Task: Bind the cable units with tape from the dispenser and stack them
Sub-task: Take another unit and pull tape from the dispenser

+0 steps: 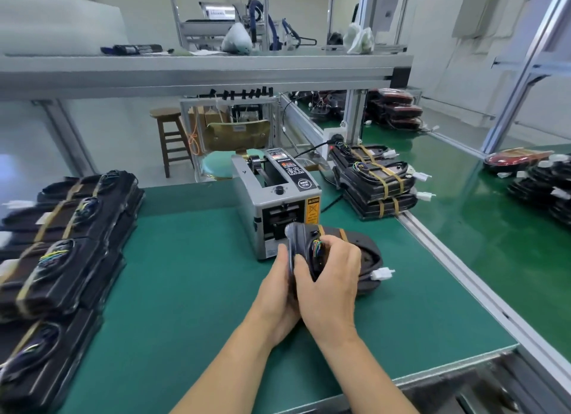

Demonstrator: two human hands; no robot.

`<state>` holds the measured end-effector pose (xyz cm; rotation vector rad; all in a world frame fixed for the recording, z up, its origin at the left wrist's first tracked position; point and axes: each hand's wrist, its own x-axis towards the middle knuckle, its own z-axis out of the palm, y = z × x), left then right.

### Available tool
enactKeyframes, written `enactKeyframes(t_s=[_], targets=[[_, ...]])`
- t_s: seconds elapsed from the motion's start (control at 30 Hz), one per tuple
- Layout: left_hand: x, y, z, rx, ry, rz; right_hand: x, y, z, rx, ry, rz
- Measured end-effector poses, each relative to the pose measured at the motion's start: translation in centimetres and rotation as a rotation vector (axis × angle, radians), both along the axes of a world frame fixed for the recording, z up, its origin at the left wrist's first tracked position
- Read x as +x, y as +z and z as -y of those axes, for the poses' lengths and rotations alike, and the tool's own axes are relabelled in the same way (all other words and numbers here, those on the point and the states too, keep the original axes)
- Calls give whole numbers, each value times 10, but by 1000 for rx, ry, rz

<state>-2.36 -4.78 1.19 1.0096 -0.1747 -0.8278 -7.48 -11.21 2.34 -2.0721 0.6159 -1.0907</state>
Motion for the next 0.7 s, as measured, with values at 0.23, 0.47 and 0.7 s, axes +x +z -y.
enactKeyframes(t_s=[0.23,0.47,0.7], targets=[[9,30,-46,73,-1,233,13,32,-10,424,151,-1],[25,68,-97,376,273,778,31,58,-65,1139,313,271],[32,66,-114,280,701,724,37,54,-115,1361,473,232]])
